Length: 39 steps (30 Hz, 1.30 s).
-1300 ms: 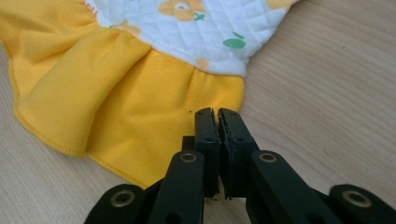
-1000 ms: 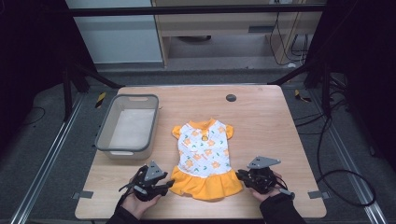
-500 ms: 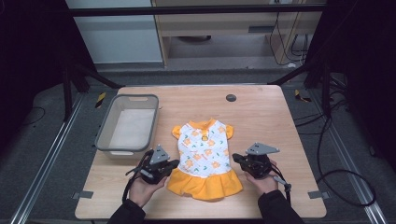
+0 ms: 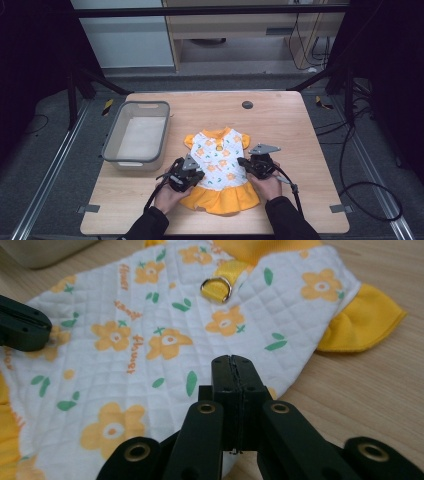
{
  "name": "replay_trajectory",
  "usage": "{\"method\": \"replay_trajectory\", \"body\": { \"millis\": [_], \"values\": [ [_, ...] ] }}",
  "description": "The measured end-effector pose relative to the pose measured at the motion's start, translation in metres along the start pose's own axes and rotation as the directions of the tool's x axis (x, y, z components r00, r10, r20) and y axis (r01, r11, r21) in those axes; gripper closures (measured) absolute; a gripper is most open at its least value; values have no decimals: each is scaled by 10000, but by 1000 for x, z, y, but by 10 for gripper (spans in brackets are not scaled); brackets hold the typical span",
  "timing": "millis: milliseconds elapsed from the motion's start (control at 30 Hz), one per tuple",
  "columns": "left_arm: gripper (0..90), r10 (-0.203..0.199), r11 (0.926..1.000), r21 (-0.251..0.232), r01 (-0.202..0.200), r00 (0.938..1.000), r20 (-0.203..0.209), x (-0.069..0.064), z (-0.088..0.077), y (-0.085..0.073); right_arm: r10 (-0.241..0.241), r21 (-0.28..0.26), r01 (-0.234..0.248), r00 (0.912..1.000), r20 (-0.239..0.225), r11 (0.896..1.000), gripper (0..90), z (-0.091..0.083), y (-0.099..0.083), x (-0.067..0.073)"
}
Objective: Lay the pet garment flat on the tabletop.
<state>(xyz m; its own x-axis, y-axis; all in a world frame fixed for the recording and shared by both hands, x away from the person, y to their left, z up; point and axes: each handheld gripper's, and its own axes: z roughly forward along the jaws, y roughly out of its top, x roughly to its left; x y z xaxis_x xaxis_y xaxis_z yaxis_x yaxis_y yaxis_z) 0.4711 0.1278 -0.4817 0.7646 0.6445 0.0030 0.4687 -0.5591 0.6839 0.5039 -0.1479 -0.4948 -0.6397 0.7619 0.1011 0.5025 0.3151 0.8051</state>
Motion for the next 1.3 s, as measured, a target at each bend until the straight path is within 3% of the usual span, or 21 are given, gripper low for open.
{"method": "replay_trajectory", "body": {
  "millis": [200,400,433,567,667,800,1067,1233,1300],
  "values": [
    [842,-107,9998,161,106,9999,120,-1,3,-7,-128,628,101,9990,426,9980,899,6,-7,1],
    [799,-266,9995,-152,270,9993,270,0,1,-13,-207,625,175,9985,509,9979,899,7,-10,3],
    [732,-192,9996,-225,196,9997,155,0,0,-13,-221,612,189,9984,521,9979,898,6,-10,3],
    [719,-303,9948,-976,290,9995,-115,7,-9,-10,-183,560,157,9987,470,9983,898,5,-10,3],
    [719,-629,9937,-943,598,9976,-301,17,-7,-9,-165,222,158,9993,329,9996,899,0,-7,4],
    [719,-763,9967,-317,753,9966,-322,22,3,-14,-208,115,207,9998,67,9997,900,-4,-7,10],
    [713,-972,9942,-475,962,9951,-187,25,2,-17,-333,812,317,9993,184,9962,900,-1,-15,12],
    [686,-840,9954,-509,815,9952,-504,25,-1,-16,-273,777,258,9995,178,9966,900,-4,-15,12],
    [672,-869,9948,-565,845,9954,-408,26,-6,-17,-210,603,202,9997,129,9980,900,-8,-14,12]
  ]
}}
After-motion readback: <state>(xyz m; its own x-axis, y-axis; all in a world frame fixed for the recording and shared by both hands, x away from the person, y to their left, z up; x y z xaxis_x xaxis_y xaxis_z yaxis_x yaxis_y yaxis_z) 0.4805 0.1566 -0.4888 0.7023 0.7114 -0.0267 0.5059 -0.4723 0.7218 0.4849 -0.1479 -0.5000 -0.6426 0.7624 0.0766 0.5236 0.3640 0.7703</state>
